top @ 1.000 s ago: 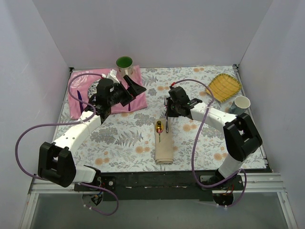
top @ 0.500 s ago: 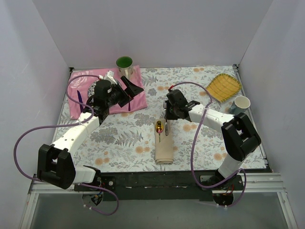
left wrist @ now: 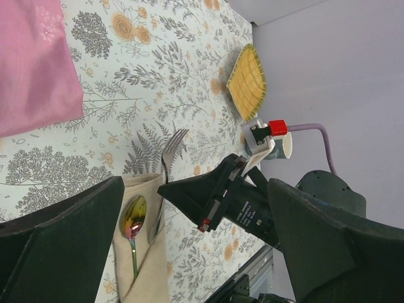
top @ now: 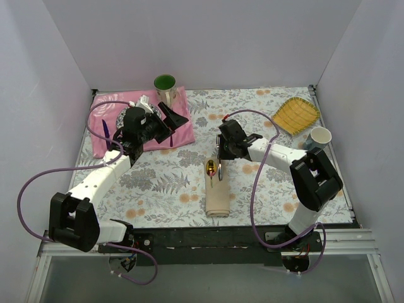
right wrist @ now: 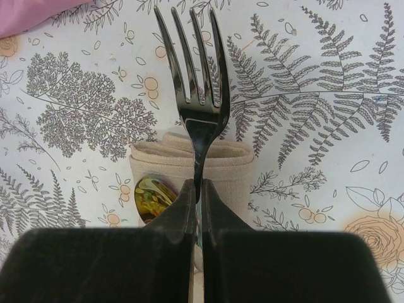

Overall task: Fold the napkin into a case and place the utensils inside
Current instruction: Insert the fork into the folded napkin.

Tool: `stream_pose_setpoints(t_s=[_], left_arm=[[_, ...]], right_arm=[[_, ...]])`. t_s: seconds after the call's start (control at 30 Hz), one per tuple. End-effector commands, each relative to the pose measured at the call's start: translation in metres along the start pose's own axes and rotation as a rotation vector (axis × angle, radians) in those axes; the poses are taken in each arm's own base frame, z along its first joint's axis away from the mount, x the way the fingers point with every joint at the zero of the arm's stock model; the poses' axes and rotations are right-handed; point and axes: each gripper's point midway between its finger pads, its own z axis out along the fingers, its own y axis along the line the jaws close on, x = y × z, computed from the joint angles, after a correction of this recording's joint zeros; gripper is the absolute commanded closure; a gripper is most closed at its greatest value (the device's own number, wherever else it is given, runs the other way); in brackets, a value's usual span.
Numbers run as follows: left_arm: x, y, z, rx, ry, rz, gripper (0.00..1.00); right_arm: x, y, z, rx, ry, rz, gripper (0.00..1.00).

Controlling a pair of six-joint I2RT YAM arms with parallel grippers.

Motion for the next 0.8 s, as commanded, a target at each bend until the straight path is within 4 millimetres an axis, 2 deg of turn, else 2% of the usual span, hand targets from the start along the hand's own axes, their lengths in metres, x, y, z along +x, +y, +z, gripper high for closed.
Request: stream_pose_setpoints(t_s=[0.0, 0.07, 0.17, 0.37, 0.77], left_arm=[[-0.007, -0.013, -0.013, 0.043, -0.033, 0.018, 0.02], [-0.006, -0.013, -0.013, 0.044, -0.031, 0.018, 0.02], [-0.007, -0.014, -0.013, 0.044, -0.033, 0.018, 0.02], [-0.01, -0.013, -0.016, 0.041, -0.042, 0.024, 0.02], [-0.007, -0.012, -0.015, 0.047, -0.027, 0.018, 0.02]], right_arm=[[-0.023, 0.012, 0.0, -0.011, -0.069, -0.003, 0.99], [-0.033, 0.015, 0.0, -0.006, -0.094, -0.008, 0.99], [-0.034, 0.016, 0.004, -0.004, -0.089, -0.012, 0.99], [-0.019, 0.006, 0.004, 0.028, -0.045, -0.011, 0.99], [-0.001, 0.012, -0.016, 0.02, -0.005, 0.008, 0.99]])
